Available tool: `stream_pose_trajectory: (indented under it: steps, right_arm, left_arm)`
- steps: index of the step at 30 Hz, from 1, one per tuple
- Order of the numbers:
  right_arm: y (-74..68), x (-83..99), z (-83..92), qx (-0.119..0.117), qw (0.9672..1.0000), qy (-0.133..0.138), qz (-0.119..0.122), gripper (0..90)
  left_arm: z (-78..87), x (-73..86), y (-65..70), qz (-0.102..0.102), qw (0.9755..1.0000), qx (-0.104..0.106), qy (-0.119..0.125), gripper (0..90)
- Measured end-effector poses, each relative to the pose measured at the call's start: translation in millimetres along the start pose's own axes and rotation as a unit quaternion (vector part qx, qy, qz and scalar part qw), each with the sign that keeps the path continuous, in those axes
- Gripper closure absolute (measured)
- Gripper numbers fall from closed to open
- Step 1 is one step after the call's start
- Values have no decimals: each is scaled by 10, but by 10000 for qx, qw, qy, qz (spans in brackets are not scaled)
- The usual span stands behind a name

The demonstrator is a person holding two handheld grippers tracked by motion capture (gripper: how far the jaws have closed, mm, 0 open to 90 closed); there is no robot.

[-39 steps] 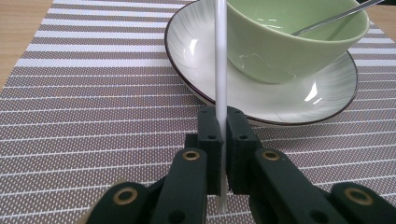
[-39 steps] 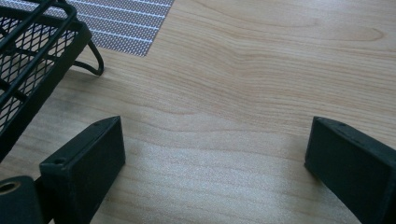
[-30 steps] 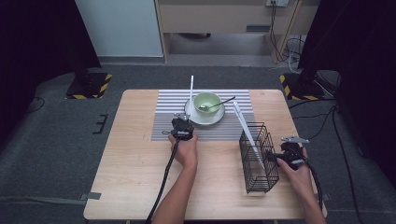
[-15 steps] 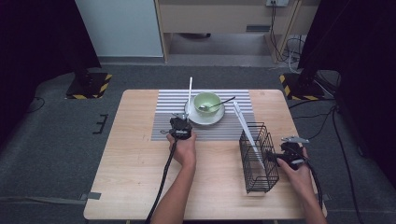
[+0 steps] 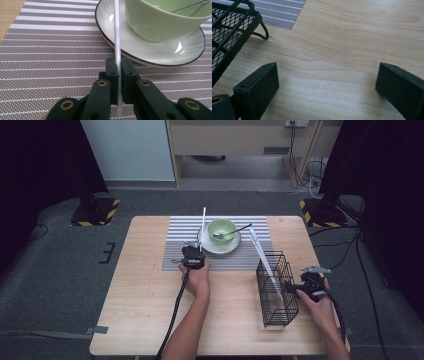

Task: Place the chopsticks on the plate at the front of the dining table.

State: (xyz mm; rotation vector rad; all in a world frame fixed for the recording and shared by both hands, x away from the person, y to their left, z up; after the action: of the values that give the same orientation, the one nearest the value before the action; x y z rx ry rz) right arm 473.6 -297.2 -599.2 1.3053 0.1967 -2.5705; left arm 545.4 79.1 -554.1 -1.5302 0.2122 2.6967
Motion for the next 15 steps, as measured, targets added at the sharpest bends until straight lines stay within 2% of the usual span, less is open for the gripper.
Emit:
stream_pose_trajectory:
  steps: [7, 15]
  right_arm:
    - [-1, 0, 0, -1, 10000, 2, 2, 48]
    - [-1, 0, 0, -3, 10000, 1, 2, 48]
  left_arm:
    - [-17, 21, 0, -34, 10000, -33, -46, 857]
    - [-33, 58, 69, -83, 9999, -29, -83, 856]
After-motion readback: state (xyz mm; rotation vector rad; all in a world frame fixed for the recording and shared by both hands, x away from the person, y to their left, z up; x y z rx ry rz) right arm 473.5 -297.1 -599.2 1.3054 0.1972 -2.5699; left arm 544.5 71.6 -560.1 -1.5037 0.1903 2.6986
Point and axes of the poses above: each handheld gripper's, and its own axes: z roughly backward along the jaws, x roughly out of its underside, y roughly to its right, the point moved 7 cm from there along -z, roughly forward along the jaws, and after that the axes turned 7 degrees about y, right-handed, at the moved point
